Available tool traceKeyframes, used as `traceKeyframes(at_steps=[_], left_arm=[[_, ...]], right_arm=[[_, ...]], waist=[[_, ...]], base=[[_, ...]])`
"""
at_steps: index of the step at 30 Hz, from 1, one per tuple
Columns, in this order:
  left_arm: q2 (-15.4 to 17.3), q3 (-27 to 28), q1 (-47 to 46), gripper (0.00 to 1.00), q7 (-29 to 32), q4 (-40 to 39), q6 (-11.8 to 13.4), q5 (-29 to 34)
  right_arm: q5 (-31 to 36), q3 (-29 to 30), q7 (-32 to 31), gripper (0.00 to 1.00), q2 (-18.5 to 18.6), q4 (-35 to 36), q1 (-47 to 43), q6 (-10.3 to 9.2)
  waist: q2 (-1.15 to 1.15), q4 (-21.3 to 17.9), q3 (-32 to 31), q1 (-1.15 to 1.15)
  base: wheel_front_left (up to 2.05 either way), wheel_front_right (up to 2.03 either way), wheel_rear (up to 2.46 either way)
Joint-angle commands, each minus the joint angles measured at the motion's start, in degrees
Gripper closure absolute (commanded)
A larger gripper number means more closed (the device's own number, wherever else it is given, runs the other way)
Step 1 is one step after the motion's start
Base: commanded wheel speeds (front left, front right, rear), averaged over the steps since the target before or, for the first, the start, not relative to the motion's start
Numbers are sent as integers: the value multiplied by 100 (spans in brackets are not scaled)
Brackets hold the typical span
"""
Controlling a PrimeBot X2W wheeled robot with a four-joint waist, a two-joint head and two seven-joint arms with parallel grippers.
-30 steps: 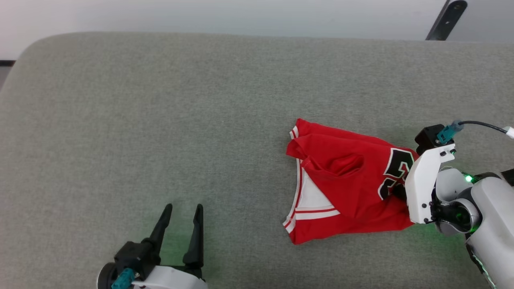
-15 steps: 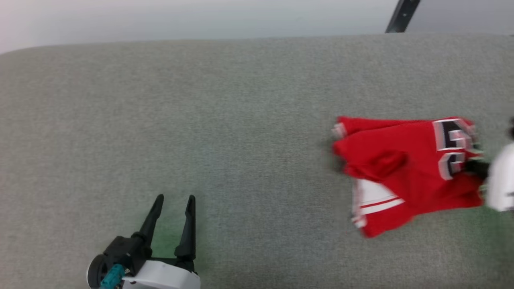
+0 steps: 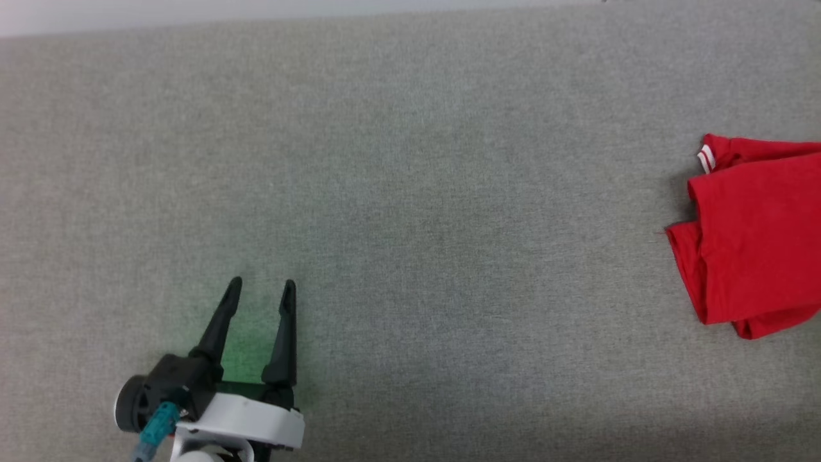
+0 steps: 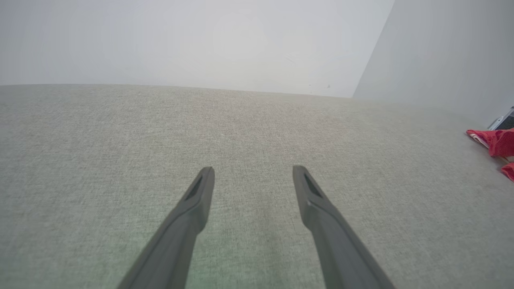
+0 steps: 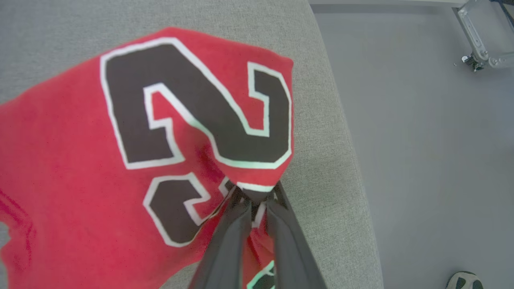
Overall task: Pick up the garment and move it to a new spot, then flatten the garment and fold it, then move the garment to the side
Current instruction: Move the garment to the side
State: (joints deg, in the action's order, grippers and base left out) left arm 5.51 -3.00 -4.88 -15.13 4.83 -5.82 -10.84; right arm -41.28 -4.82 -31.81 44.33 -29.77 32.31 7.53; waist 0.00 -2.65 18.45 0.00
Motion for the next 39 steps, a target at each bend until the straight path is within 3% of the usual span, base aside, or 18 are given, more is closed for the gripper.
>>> traceKeyframes(at_steps=[1, 11, 12, 13, 14, 15, 16, 21, 27, 39], left_arm=[[31, 18, -104, 0, 4, -27, -30, 52], [89, 66, -203, 0, 4, -91, -36, 168], [91, 69, -202, 0, 4, -90, -27, 188], [90, 74, -195, 0, 3, -84, -14, 196], [90, 74, -195, 0, 3, -84, -14, 196], [93, 84, -177, 0, 4, -68, -1, 199], [94, 91, -154, 0, 4, -49, 0, 202], [64, 82, -53, 0, 3, 80, -7, 203], [67, 70, 92, 0, 3, 320, -38, 156], [246, 211, 155, 0, 4, 822, -77, 50]], right_arm=[[144, 104, 156, 100, -193, -194, 123, -9], [958, 197, 902, 100, -610, -1319, 648, -9], [1026, 188, 972, 93, -628, -1403, 688, -9], [1085, 196, 1036, 54, -647, -1486, 716, -9], [1085, 196, 1036, 54, -647, -1486, 716, -9], [1151, 210, 1104, 7, -646, -1568, 746, -9], [1206, 196, 1161, 0, -639, -1621, 770, -9], [1295, 131, 1333, 0, -595, -1744, 753, -9], [1168, -117, 1577, 0, -719, -1367, 540, -9], [1063, -1118, 2593, 0, -1606, 104, -519, -9]], waist=[[0, 32, 178, 0], [0, 113, 406, 0], [0, 115, 396, 0], [0, 114, 370, 0], [0, 114, 370, 0], [0, 108, 337, 0], [0, 100, 289, 0], [0, 47, -92, 0], [0, -49, -681, 0], [0, -29, -1486, 0]], base=[[0, 0, 0], [0, 0, 0], [0, 0, 0], [0, 0, 0], [0, 0, 0], [0, 0, 0], [0, 0, 0], [0, 0, 0], [0, 0, 0], [0, 0, 0]])
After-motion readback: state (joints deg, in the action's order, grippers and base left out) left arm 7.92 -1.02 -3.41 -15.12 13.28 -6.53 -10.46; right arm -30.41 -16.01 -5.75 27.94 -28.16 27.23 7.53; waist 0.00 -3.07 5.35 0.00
